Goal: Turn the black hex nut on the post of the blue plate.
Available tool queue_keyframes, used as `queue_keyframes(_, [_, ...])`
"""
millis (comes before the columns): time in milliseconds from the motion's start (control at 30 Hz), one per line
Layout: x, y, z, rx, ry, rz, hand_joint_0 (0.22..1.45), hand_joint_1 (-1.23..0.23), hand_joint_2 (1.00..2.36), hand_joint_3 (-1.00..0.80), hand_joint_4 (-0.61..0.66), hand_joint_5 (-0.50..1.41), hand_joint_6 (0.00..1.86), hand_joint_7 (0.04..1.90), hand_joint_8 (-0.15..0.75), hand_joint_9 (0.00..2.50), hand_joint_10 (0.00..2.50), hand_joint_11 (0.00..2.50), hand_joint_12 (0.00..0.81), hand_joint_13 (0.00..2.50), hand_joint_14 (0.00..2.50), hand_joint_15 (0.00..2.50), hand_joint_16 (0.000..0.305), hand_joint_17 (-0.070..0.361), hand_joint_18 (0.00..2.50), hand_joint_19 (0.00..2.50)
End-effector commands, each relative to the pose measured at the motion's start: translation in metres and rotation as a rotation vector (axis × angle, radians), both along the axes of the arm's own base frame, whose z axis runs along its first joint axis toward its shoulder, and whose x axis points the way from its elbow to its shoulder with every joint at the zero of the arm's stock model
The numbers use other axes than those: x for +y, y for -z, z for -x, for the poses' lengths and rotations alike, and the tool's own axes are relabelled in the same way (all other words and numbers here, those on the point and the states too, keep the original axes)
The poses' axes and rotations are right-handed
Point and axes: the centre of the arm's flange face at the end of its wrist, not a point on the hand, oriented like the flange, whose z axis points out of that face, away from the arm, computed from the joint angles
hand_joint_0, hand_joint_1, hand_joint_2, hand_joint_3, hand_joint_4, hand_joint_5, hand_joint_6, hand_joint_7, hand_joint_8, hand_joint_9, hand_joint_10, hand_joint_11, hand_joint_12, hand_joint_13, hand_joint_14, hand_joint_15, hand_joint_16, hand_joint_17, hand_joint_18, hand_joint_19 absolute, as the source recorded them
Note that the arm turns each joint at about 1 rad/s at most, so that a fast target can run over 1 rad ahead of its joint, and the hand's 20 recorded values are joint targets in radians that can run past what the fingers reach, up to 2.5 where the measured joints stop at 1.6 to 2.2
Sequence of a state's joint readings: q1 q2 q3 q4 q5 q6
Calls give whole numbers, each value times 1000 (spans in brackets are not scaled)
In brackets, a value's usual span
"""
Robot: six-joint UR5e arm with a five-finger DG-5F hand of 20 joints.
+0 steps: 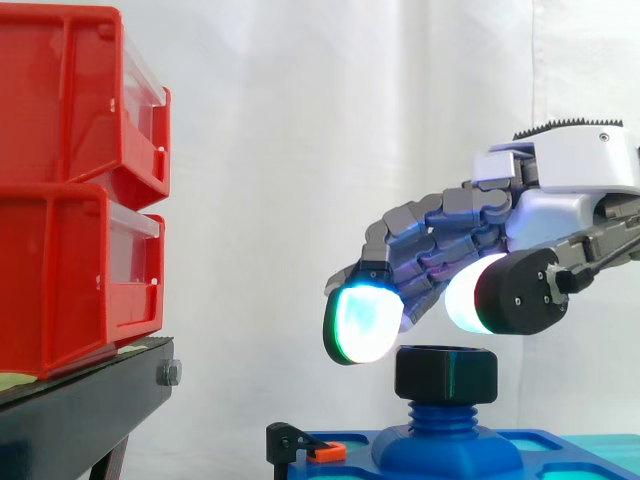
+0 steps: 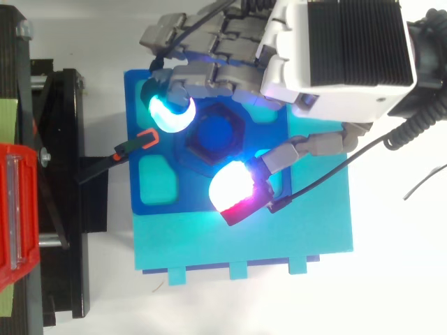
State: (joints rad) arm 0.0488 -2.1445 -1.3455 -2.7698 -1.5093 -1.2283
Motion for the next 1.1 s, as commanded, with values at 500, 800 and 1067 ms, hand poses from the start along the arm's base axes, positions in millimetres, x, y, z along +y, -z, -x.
queue_keyframes(500, [3,1,1,9,-25,0,451,-517,1000,-500,228,-202,504,985,268,286,4,98,361,373,7,166,60,135,348,562])
queue_keyframes(800, [4,1,1,13,-37,0,451,-515,1000,-500,231,-200,504,992,270,292,3,97,361,374,7,170,60,135,349,564])
queue_keyframes(1067, [1,1,2,13,-42,-1,451,-514,1000,-500,231,-200,504,991,267,287,3,83,361,373,9,165,60,135,356,563])
